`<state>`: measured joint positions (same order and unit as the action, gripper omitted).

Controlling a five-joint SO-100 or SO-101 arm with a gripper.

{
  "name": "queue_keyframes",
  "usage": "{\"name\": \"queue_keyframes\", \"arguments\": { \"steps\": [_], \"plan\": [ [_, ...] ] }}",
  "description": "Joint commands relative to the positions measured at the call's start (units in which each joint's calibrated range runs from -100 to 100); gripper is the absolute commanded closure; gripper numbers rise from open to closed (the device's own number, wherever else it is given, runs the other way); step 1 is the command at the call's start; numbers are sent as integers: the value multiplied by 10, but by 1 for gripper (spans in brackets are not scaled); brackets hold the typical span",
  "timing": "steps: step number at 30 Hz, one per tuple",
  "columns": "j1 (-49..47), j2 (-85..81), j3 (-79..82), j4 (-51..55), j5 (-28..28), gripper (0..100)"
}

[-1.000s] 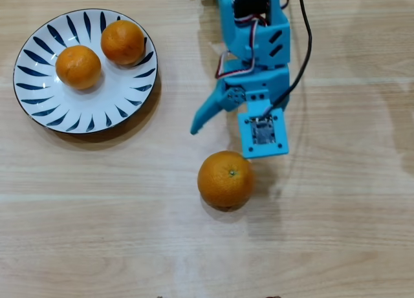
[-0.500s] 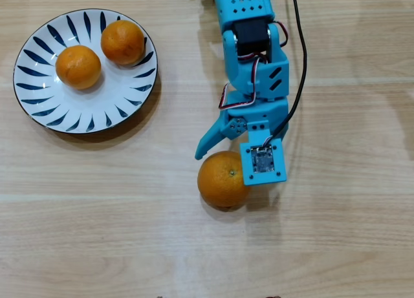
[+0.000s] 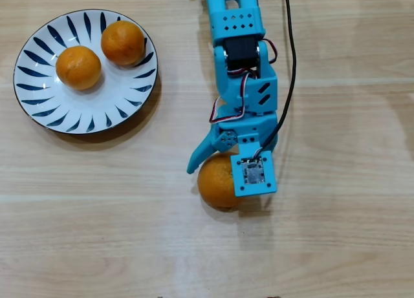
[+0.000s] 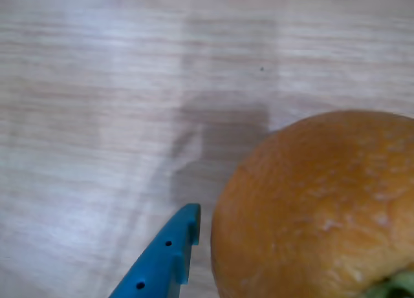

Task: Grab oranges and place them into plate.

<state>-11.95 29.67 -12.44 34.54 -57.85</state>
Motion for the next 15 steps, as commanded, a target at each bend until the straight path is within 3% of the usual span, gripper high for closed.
{"name": "queue_keyframes", "arguments": {
  "steps": [1, 6, 15],
  "plan": [
    [3, -4, 14, -53, 3, 57],
    [3, -5, 15, -50, 2, 66],
    [3, -12, 15, -48, 3, 67]
  ]
}}
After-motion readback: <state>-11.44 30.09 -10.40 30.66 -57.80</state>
